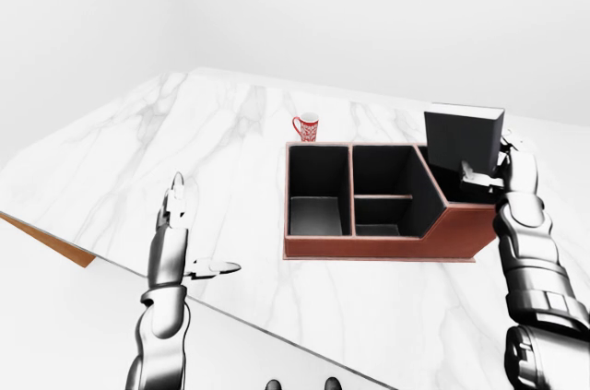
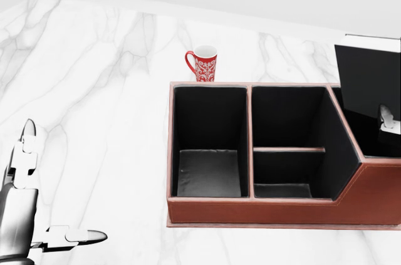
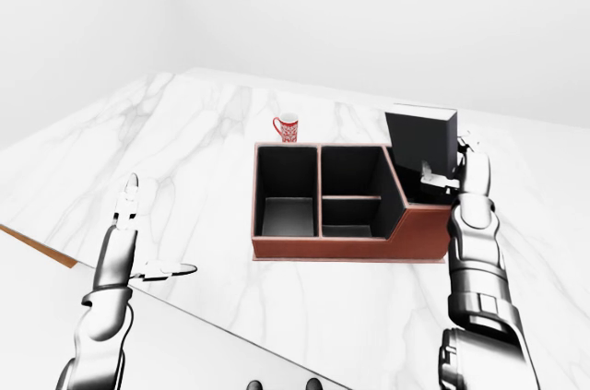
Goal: Pick up the book and place it in the right compartment of the caddy.
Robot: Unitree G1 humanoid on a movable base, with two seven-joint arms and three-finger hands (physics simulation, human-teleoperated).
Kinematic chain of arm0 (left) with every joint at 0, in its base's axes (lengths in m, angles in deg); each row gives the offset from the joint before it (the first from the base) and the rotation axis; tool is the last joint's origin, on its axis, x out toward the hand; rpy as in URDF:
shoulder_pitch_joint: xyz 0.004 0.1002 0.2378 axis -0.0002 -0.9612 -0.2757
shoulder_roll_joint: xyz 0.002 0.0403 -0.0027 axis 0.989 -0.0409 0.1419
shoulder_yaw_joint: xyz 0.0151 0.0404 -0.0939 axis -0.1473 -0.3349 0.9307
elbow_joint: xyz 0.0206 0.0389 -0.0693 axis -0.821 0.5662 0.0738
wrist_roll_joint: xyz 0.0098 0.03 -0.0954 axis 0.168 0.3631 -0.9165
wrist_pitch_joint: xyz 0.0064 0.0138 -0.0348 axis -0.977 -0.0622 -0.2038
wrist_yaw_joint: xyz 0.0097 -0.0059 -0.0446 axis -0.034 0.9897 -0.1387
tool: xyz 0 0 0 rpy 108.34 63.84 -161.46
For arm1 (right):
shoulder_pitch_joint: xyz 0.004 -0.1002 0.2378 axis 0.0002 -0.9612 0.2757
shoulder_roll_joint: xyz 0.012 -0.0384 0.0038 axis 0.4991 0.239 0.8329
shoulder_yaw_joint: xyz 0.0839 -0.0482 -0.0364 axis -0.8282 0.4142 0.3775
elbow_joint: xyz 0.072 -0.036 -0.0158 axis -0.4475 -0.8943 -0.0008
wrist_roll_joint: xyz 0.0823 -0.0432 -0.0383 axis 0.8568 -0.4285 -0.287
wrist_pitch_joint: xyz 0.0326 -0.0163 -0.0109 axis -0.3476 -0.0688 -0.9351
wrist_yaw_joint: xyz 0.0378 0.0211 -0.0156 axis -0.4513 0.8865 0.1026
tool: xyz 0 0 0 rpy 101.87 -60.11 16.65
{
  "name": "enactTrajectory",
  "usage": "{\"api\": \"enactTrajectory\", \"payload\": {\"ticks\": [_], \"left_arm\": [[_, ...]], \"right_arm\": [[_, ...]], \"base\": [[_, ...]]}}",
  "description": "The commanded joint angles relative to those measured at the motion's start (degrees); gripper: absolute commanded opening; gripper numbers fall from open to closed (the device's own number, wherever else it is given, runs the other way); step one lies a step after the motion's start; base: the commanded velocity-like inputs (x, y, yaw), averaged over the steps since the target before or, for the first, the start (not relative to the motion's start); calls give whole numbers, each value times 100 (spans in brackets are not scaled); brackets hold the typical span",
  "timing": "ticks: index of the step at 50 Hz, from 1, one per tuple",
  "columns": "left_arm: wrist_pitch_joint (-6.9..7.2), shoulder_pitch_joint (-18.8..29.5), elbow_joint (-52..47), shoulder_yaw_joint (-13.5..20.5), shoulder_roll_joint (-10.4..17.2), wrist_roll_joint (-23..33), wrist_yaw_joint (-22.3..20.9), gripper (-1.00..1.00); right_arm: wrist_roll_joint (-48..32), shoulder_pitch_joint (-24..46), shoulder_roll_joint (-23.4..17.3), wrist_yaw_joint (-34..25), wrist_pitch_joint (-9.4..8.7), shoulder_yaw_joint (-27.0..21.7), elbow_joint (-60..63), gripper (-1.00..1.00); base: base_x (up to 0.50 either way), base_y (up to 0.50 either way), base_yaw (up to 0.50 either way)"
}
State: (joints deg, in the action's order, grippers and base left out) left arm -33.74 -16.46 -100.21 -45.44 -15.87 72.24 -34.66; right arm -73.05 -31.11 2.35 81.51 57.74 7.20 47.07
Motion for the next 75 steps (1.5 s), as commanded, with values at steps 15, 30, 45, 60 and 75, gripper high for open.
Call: {"api": "enactTrajectory", "payload": {"ticks": [15,30,45,60,75], "left_arm": [[0,-28,21,10,-4,-25,43,100],[0,-34,34,8,-1,-9,49,100],[0,-33,47,0,-4,22,69,100],[0,8,40,2,14,34,69,100],[0,7,95,3,24,76,106,100]], "right_arm": [[140,190,-184,113,0,-39,-696,-100],[164,148,-231,115,0,-61,-691,-100],[180,157,-250,137,0,-57,-731,-100],[183,30,-221,222,0,-154,30,100],[144,33,-196,221,0,-161,-34,100]], "base": [[0,0,0],[0,0,0],[0,0,0],[0,0,0],[0,0,0]]}}
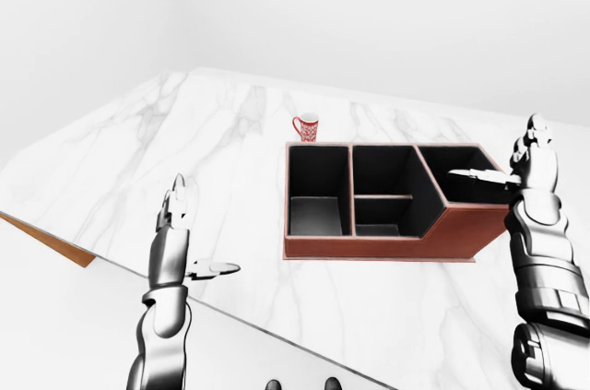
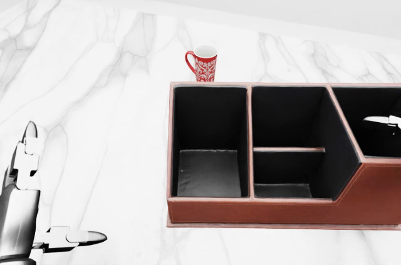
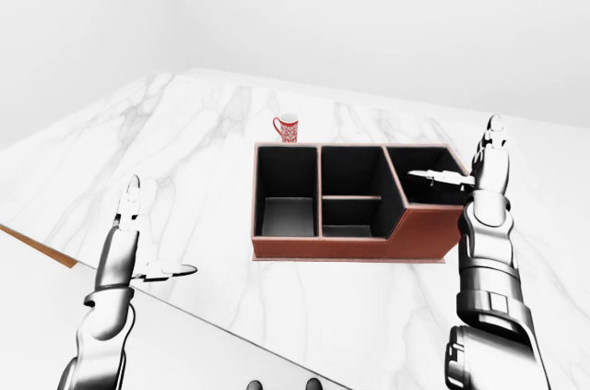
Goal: Pick up the book and place it in the right compartment of the caddy.
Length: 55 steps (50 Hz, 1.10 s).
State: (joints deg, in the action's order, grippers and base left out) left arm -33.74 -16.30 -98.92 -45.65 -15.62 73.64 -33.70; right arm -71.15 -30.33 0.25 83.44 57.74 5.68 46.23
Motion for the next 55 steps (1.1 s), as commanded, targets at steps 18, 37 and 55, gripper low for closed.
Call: {"api": "enactTrajectory", "payload": {"ticks": [18,37,55], "left_arm": [[0,-14,-81,39,-4,-94,-3,100],[0,-14,-110,70,-4,-124,-40,100],[0,-19,-210,89,-14,-169,-97,100]], "right_arm": [[-361,-558,94,119,0,-316,2367,100],[-441,-673,210,-223,-1000,-734,5588,100],[16,-175,-271,-483,-1000,-1174,8612,100]], "base": [[0,0,0],[0,0,0],[0,0,0]]}}
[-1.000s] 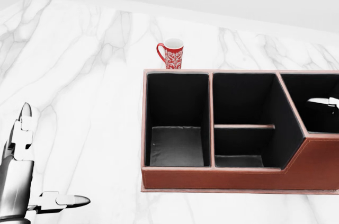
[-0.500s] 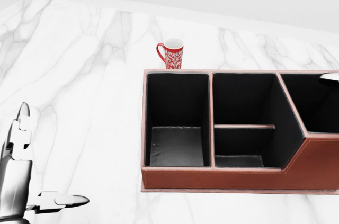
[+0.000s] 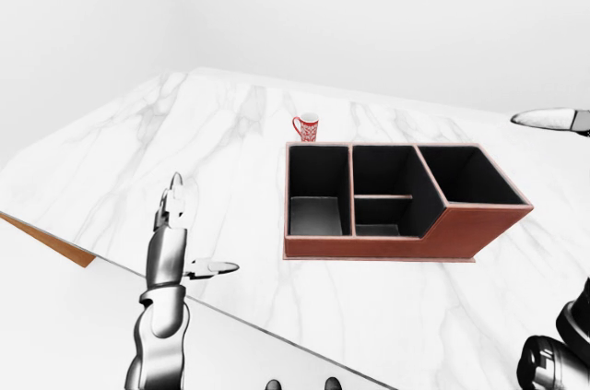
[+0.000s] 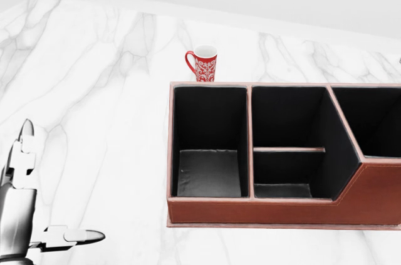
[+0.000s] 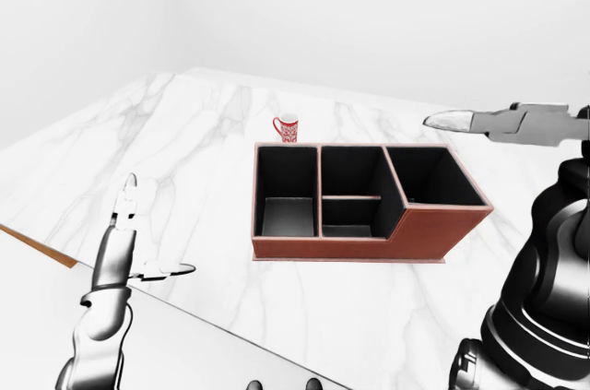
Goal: Pick up the book and place it in the right compartment of the caddy.
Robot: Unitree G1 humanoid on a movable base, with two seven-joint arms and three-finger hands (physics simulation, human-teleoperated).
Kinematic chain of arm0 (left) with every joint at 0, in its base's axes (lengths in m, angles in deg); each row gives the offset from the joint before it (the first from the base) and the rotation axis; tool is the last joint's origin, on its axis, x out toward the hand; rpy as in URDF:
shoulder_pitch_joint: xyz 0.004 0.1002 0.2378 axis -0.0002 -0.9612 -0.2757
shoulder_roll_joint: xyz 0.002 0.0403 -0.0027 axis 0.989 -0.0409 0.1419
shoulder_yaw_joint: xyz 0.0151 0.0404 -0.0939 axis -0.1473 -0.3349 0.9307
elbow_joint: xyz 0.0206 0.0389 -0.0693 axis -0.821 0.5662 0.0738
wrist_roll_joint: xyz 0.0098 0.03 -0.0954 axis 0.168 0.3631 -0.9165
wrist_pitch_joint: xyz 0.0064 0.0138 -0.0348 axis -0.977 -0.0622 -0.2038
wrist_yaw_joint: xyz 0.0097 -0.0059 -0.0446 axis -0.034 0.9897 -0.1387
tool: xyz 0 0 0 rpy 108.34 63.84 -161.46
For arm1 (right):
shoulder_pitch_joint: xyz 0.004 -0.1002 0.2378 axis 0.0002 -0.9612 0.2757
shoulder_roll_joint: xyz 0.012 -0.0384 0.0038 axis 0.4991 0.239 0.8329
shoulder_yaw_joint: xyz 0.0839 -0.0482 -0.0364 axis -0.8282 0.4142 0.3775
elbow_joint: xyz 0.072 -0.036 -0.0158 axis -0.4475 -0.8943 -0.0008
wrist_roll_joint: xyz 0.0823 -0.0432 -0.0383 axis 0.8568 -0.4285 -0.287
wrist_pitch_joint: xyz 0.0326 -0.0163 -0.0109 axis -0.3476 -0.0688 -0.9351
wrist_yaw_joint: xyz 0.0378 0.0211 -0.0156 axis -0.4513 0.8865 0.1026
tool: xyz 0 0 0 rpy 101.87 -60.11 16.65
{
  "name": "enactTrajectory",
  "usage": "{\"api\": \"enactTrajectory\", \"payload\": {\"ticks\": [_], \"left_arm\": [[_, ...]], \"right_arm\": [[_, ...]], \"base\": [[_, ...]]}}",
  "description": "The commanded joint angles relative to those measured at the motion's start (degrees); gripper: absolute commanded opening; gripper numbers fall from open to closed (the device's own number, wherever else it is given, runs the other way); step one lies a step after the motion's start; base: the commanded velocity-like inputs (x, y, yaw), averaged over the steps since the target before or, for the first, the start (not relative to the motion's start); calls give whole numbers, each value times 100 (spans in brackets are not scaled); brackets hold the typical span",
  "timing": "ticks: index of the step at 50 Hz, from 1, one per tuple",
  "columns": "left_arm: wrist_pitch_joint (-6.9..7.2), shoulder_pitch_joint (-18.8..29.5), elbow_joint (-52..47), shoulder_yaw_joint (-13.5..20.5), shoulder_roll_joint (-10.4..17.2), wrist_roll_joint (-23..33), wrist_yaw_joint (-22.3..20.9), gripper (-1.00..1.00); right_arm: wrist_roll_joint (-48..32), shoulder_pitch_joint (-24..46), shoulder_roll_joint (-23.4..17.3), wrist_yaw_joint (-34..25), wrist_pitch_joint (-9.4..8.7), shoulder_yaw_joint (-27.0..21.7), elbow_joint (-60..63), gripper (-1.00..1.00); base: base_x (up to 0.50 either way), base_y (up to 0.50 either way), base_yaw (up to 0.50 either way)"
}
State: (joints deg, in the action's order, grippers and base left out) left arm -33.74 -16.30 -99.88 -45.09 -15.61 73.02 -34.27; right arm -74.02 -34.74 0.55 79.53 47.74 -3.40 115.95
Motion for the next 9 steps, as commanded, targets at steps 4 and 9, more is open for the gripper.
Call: {"api": "enactTrajectory", "payload": {"ticks": [4,9], "left_arm": [[0,-28,-94,41,-14,-105,-27,100],[0,-43,-35,46,-14,-95,2,100]], "right_arm": [[547,312,-469,-24,0,-402,2134,100],[907,373,-633,124,0,-543,2543,100]], "base": [[0,0,0],[0,0,0]]}}
